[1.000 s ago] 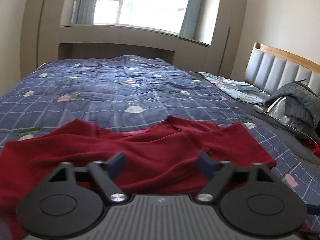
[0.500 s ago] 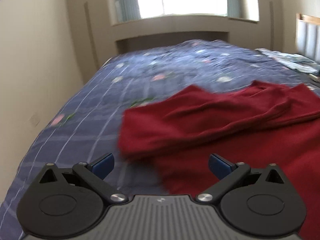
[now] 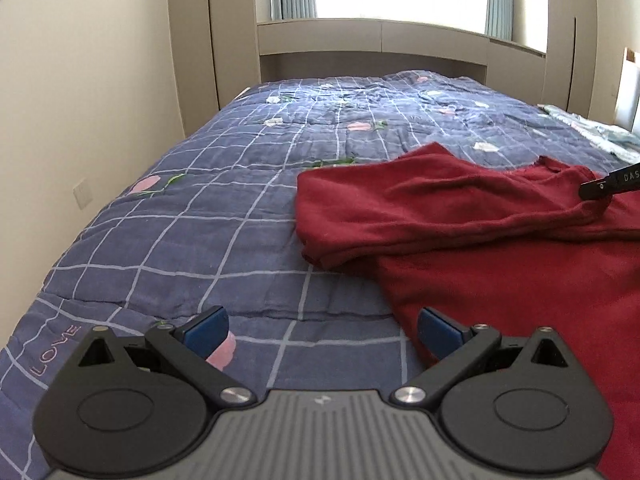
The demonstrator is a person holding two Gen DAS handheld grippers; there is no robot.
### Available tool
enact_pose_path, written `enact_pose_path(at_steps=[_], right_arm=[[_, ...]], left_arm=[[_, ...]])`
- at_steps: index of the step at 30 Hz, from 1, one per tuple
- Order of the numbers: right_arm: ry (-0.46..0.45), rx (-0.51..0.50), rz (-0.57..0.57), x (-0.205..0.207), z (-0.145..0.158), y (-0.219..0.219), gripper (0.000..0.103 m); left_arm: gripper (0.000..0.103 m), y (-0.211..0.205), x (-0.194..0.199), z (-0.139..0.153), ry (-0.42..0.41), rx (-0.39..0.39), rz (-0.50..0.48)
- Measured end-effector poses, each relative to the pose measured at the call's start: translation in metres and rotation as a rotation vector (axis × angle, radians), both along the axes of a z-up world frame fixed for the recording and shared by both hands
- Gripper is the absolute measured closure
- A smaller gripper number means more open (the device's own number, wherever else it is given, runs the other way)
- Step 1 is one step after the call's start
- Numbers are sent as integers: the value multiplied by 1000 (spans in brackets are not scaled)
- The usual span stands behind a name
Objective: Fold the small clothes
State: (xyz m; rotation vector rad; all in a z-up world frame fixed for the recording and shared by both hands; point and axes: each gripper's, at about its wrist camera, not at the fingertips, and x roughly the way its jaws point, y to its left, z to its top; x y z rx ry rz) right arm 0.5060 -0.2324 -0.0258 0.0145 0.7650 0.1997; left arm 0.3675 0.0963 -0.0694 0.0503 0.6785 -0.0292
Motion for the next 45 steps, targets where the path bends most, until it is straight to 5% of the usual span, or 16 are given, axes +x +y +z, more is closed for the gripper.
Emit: enact_pose_path(at_steps=[11, 15, 19, 22, 32, 38, 42, 45], right_arm=[[-293, 260, 132, 22, 167, 31, 101], [-374, 226, 154, 27, 199, 37, 101], [-370, 206, 140, 33, 200, 30, 101], [-362, 184, 118, 31, 184, 18, 101], [-141, 156, -32, -7, 51, -48, 101], [-69, 84, -60, -35, -6, -48, 100], [-75, 22, -48, -41, -21, -42, 95], [-100, -19, -37, -46, -22, -38, 85]], left_arm=[[5, -19, 26, 8, -73, -37, 31], [27, -29, 47, 8, -73, -32, 63], [80, -31, 66, 8, -65, 16, 126], [86, -28, 64, 14, -122, 71, 146], [79, -5, 60, -4, -39, -9, 118], [50, 3, 59, -2, -9, -26, 120], [13, 10, 49, 1, 6, -9, 117], [6, 20, 33, 5, 19, -35, 116]])
